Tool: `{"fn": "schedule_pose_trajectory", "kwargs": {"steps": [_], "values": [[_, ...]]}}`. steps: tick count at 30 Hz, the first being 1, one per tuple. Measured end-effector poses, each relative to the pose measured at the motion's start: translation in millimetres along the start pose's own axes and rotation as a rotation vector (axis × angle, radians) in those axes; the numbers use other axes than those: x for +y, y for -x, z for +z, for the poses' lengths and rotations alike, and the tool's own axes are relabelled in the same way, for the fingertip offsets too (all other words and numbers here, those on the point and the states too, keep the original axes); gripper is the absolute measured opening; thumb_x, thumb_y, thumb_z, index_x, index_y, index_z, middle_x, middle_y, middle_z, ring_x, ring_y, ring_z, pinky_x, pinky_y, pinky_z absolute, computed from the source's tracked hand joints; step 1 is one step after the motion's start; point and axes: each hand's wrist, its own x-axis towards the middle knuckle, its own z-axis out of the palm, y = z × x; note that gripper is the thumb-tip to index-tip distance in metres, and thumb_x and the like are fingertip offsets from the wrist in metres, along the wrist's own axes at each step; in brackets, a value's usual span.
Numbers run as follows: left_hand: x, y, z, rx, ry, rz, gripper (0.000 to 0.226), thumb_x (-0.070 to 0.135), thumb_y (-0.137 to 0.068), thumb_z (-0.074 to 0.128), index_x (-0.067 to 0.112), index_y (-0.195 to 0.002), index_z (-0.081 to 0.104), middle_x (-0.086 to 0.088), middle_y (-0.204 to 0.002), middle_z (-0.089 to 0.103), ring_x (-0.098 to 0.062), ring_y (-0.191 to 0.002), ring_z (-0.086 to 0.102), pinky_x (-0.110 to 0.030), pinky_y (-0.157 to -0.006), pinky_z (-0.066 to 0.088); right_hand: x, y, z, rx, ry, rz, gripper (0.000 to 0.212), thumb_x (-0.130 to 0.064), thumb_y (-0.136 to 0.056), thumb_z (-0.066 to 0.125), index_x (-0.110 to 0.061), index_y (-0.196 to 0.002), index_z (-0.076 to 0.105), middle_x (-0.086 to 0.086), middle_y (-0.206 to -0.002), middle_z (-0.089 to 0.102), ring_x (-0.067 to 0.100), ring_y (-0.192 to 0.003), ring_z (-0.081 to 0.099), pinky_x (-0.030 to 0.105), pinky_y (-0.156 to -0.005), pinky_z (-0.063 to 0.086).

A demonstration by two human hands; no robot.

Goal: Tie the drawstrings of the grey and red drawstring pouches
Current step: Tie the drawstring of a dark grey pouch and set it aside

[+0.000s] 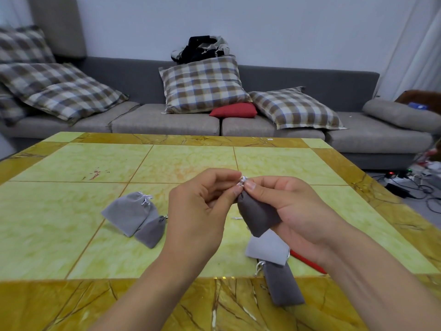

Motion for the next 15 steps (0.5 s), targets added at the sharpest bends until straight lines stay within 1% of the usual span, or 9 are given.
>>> {"fn": "schedule_pose_trajectory", "kwargs": {"steps": [4,6,7,8,9,10,11,12,15], "values": [[-2.0,0.3,-0.4,0.028,0.037,0.005,0.019,-0.001,-0.084,0.070,0.017,-0.090,0.072,0.004,-0.083,0.076,-0.008,-0.084,0.073,-0.023,-0.075,0.058,-1.4,0.4,2.6,0.024,0.024,-0.014,0.023,-0.021,-0.094,0.063,-0.001,-0.095,0.074,0.020,-0.095,0.068,0.029,-0.087,0.053,0.045,-0.081,0.038],[-3.9,-0.1,-0.8,0.035,0.014,0.038,0.019,-0.002,-0.084,0.071,0.016,-0.087,0.073,0.004,-0.081,0.076,-0.009,-0.083,0.073,-0.027,-0.076,0.059,-3.4,0.7,3.8,0.038,0.001,-0.021,0.026,-0.024,-0.094,0.063,-0.002,-0.090,0.075,0.019,-0.092,0.067,0.030,-0.087,0.055,0.048,-0.082,0.042],[-4.3,-0.2,-1.1,0.035,0.000,0.050,0.019,-0.001,-0.084,0.071,0.018,-0.086,0.074,0.005,-0.081,0.076,-0.009,-0.082,0.073,-0.029,-0.076,0.060,-4.6,1.1,4.2,0.041,-0.021,-0.023,0.027,-0.025,-0.094,0.062,-0.002,-0.087,0.075,0.019,-0.091,0.068,0.031,-0.085,0.058,0.049,-0.081,0.047],[-4.3,-0.4,-1.4,0.032,-0.013,0.062,0.020,0.000,-0.083,0.071,0.020,-0.087,0.074,0.006,-0.081,0.076,-0.009,-0.082,0.073,-0.030,-0.076,0.060,-5.9,1.9,4.8,0.038,-0.044,-0.020,0.028,-0.026,-0.094,0.062,-0.002,-0.087,0.075,0.019,-0.089,0.068,0.032,-0.082,0.061,0.046,-0.078,0.053],[-4.2,-0.3,-1.8,0.027,-0.023,0.073,0.021,0.000,-0.083,0.072,0.021,-0.087,0.075,0.008,-0.082,0.076,-0.008,-0.082,0.073,-0.029,-0.076,0.060,-7.2,3.0,5.4,0.032,-0.055,-0.016,0.029,-0.026,-0.094,0.062,-0.001,-0.088,0.075,0.019,-0.086,0.069,0.033,-0.079,0.063,0.039,-0.070,0.057],[-3.8,-0.4,-2.1,0.024,-0.032,0.083,0.022,0.001,-0.083,0.072,0.022,-0.088,0.075,0.009,-0.082,0.076,-0.007,-0.083,0.073,-0.028,-0.075,0.060,-7.7,3.5,5.5,0.025,-0.055,-0.016,0.028,-0.025,-0.094,0.062,0.001,-0.090,0.074,0.018,-0.084,0.069,0.033,-0.078,0.065,0.033,-0.061,0.057],[-3.4,-0.3,-2.2,0.019,-0.039,0.090,0.023,0.002,-0.082,0.073,0.023,-0.089,0.076,0.010,-0.083,0.076,-0.006,-0.083,0.073,-0.026,-0.075,0.059,-7.9,3.8,5.3,0.020,-0.051,-0.021,0.028,-0.024,-0.094,0.062,0.002,-0.090,0.073,0.018,-0.083,0.069,0.033,-0.077,0.065,0.029,-0.056,0.055],[-2.9,-0.2,-2.2,0.012,-0.042,0.095,0.024,0.002,-0.082,0.073,0.024,-0.090,0.076,0.011,-0.084,0.076,-0.004,-0.083,0.072,-0.023,-0.075,0.058,-7.3,3.4,4.8,0.019,-0.050,-0.031,0.028,-0.022,-0.094,0.062,0.004,-0.091,0.072,0.017,-0.082,0.069,0.033,-0.078,0.065,0.029,-0.056,0.054],[-1.4,0.1,-2.6,-0.013,-0.036,0.103,0.026,0.002,-0.080,0.075,0.024,-0.092,0.077,0.011,-0.086,0.077,-0.003,-0.085,0.072,-0.019,-0.076,0.056,-5.9,1.5,3.9,0.025,-0.035,-0.071,0.032,-0.020,-0.094,0.062,0.012,-0.095,0.067,0.019,-0.084,0.067,0.032,-0.082,0.061,0.039,-0.069,0.049]]}}
